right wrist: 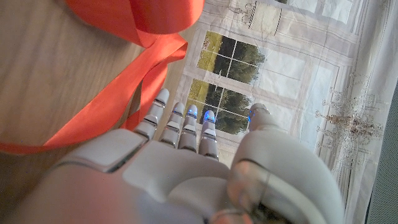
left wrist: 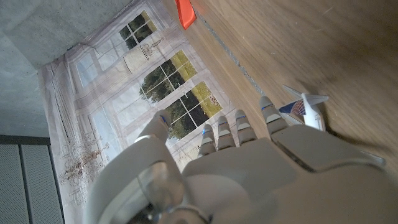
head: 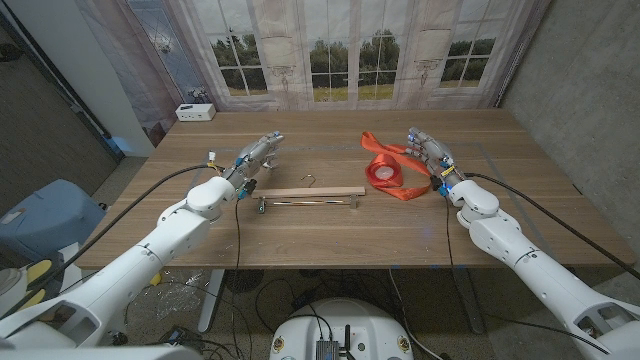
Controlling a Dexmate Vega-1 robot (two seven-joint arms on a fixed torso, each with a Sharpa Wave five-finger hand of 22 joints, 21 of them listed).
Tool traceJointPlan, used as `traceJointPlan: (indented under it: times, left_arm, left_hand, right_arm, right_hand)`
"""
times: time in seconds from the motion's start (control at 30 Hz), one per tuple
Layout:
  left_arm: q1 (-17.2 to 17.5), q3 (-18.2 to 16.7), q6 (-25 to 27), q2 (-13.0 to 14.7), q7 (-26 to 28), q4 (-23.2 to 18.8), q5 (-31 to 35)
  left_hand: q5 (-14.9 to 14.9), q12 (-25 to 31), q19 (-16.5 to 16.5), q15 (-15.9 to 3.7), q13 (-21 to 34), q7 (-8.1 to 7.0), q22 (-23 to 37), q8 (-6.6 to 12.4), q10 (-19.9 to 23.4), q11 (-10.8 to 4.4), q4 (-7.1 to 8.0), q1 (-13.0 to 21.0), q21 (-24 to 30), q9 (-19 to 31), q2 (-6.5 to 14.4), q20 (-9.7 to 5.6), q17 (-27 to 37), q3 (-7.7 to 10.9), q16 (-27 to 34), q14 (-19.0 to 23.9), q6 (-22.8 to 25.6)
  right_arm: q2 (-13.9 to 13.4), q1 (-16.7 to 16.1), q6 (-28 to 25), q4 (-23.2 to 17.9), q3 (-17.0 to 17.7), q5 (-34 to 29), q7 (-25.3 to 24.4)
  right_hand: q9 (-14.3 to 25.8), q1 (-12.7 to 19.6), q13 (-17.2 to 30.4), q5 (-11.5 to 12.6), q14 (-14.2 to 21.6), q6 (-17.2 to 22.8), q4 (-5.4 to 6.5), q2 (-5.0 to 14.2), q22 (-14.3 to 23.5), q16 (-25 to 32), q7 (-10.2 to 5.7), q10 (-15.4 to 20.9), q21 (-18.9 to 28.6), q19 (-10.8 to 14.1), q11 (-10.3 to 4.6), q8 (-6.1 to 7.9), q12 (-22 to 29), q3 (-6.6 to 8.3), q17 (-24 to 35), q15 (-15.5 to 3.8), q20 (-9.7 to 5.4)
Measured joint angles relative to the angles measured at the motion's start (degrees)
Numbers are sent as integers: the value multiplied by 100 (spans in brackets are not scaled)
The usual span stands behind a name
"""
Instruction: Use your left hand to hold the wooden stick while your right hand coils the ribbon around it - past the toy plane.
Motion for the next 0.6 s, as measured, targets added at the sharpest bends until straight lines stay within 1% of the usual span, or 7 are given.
traceJointPlan:
  times: [0.13, 0.23, 0.27, 0.3, 0.6]
  left_arm:
    - [70, 1, 94, 98, 49, -152, 82]
    - [118, 1, 105, 143, 77, -219, 117]
    - [141, -5, 105, 161, 77, -252, 117]
    - [146, -6, 105, 165, 77, -261, 117]
    - [238, -43, 101, 210, 128, -373, 186]
  left_hand:
    - [0, 0, 0, 0, 0, 0, 0, 0, 0, 0, -24, 0, 0, 0, 0, 0, 0, 24, 0, 0, 0]
    - [0, 0, 2, 0, 0, -20, 0, 0, 0, 0, -48, 0, 0, 19, 0, 1, 0, 0, 0, 0, 20]
    - [0, 0, 22, -13, 0, 2, 0, 0, 22, -22, -48, 0, 0, 27, 0, 22, 0, 0, 0, 13, 42]
    - [0, 0, 31, -21, 0, 11, 0, 0, 30, -30, -48, 0, 0, 28, 0, 31, 0, 0, 0, 21, 51]
    - [0, 0, 31, -21, -1, -20, -1, 0, 30, -30, -48, 0, 0, 28, 0, 31, -1, 0, 0, 21, 81]
  right_arm:
    - [-27, -18, -15, -51, -13, -30, -20]
    - [-41, -27, -23, -80, -20, -43, -22]
    - [-49, -32, -27, -96, -23, -48, -24]
    - [-49, -32, -30, -96, -23, -50, -25]
    - [-102, -88, -53, -196, -25, -66, -43]
  right_hand:
    - [0, 0, 0, 0, 31, 0, -24, 0, 0, 0, 0, 31, -9, 0, 31, 0, 0, 24, 0, -29, 0]
    - [0, 0, 0, 0, 31, 22, -24, 0, 0, 0, 22, 30, -23, 0, 31, 0, 0, 24, 0, -30, 0]
    - [0, 0, 0, 0, 31, 31, -23, 0, 0, 0, 31, 30, -23, 0, 31, 0, 0, 24, 0, -30, 0]
    - [0, 0, 0, 0, 31, 31, -3, 0, -1, 0, 31, 30, -23, 0, 31, 0, 0, 45, 0, -30, 0]
    - [-1, 0, -1, 0, 30, 31, -2, 0, -1, 0, 31, 51, -23, 0, 51, 0, 0, 45, -1, -30, -1]
